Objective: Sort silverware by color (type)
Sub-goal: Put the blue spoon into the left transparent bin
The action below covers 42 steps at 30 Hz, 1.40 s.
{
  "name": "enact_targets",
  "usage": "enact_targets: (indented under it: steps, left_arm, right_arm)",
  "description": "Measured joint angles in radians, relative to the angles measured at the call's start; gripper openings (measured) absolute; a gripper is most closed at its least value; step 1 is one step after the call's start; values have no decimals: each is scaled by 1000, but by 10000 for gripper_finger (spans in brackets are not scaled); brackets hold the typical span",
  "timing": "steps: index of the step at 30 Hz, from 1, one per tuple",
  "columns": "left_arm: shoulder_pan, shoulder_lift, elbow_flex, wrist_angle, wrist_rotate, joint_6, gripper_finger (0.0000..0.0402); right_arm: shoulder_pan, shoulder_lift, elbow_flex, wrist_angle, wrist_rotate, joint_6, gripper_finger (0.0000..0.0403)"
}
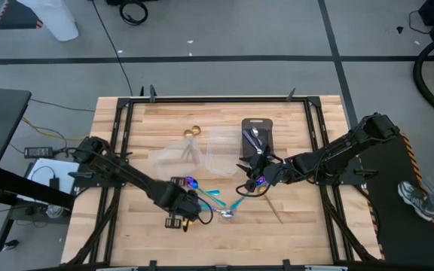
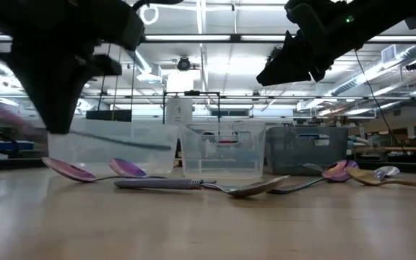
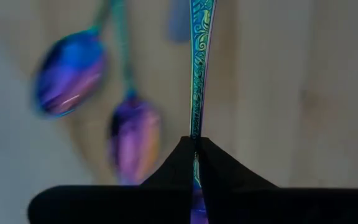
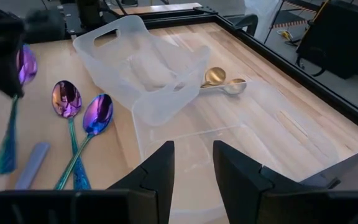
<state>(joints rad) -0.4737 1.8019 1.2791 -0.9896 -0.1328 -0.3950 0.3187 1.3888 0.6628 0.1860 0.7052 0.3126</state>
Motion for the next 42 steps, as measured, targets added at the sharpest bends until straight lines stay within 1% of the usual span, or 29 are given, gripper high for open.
enact_targets:
  steps: [3, 6, 9, 14, 19, 21, 24, 28, 31, 36, 39, 42]
  left_arm:
    - [10, -2, 52, -105, -63, 0, 19]
    - [30, -29, 64, -155, -101, -3, 19]
    - [56, -76, 63, -172, -142, -13, 19]
    - [100, -183, 63, -174, -250, -18, 20]
    - [176, -252, 40, -152, -298, -38, 20]
    - [211, -272, 1, -132, -301, -59, 20]
    - [262, -305, -88, -27, -302, -92, 20]
    - [324, -344, -199, 65, -298, -109, 20]
    - [368, -374, -261, 95, -268, -123, 20]
    - [412, -383, -352, 126, -182, -144, 20]
    - [416, -379, -392, 175, -178, -181, 21]
    - [428, -374, -408, 142, -152, -223, 21]
  right_arm:
    - [0, 0, 0, 0, 0, 0, 121]
    - [0, 0, 0, -1, 0, -1, 121]
    - [0, 0, 0, -3, 0, -1, 121]
    - [0, 0, 0, -7, 0, -1, 121]
    - [0, 0, 0, -8, 0, -1, 121]
    - [1, 0, 0, -7, -2, -1, 121]
    - [2, 0, 0, -7, -20, -1, 121]
    - [2, 0, 0, -7, -26, -1, 121]
    - [2, 0, 0, -10, -25, -1, 121]
    - [2, 0, 0, -9, -25, -1, 121]
    - [2, 0, 0, -8, -25, 0, 121]
    - [2, 0, 0, -3, -25, -1, 121]
